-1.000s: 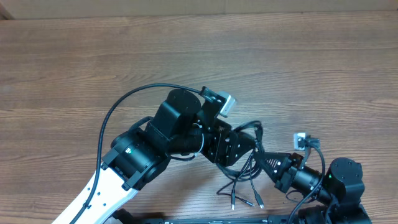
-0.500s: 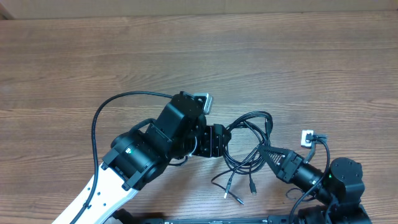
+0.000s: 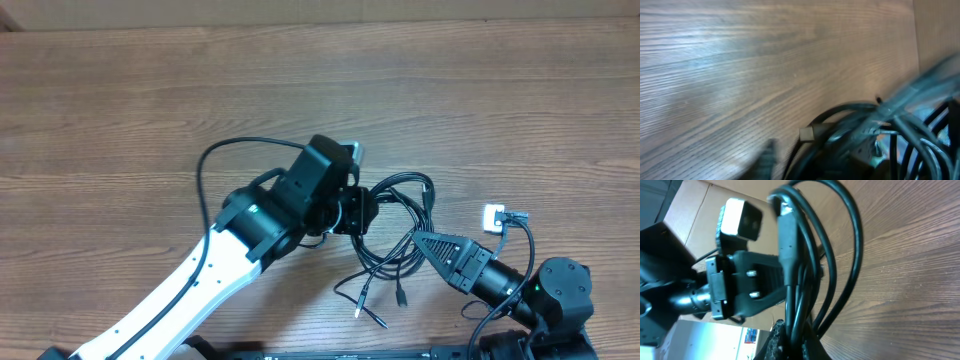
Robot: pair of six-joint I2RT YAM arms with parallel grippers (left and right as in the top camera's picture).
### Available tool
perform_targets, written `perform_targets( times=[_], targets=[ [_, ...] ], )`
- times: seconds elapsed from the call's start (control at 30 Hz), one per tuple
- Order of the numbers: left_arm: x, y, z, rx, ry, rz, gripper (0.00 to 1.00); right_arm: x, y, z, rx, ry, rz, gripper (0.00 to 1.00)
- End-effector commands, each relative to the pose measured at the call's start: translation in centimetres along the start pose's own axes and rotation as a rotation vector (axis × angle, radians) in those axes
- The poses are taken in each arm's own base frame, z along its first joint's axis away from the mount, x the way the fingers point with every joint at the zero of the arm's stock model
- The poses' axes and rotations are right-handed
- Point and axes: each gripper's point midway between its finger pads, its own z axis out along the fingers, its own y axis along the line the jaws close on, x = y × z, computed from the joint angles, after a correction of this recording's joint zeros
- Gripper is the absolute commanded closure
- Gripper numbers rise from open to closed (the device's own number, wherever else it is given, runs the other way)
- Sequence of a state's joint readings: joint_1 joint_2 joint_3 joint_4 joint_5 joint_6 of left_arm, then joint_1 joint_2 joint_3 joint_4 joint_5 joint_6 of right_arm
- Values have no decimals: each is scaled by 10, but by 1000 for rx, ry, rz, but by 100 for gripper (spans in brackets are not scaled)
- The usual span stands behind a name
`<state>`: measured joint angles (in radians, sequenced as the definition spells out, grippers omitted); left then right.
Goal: Untangle cables
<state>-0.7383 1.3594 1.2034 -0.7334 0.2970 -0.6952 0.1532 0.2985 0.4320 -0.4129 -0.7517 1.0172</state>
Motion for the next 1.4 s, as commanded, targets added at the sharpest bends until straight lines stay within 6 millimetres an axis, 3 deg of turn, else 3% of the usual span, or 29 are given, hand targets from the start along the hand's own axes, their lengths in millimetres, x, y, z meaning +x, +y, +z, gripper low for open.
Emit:
perform_targets(
  times=[0.0, 0.13, 0.23, 0.43, 0.63, 0.77, 0.87, 1.03, 1.37],
  targets=[
    [9, -10, 6, 58, 71, 56, 96, 2, 9, -2, -26, 13, -15, 96],
    [10, -5, 1, 45, 70, 83, 96, 3, 9, -2, -25, 13, -49, 96],
    [3, 0, -15, 46, 33, 62, 96, 7, 4, -2, -12, 35, -99, 96],
    [-8, 21, -60, -5, -76, -50, 96, 43, -2, -6, -47, 211, -210, 96],
    [3, 76, -99, -255, -203, -322, 96, 47, -41, -10, 128, 202, -135, 96],
    [14, 97, -118, -356, -255, -425, 96, 41, -67, -14, 267, 147, -88, 95],
    [17, 103, -123, -384, -268, -454, 96, 41, -73, -16, 297, 138, -75, 93],
    [14, 104, -123, -387, -283, -456, 96, 41, -74, -16, 298, 140, -73, 79],
    [-24, 94, -103, -339, -364, -439, 96, 42, -75, -17, 305, 142, -68, 58]
  ],
)
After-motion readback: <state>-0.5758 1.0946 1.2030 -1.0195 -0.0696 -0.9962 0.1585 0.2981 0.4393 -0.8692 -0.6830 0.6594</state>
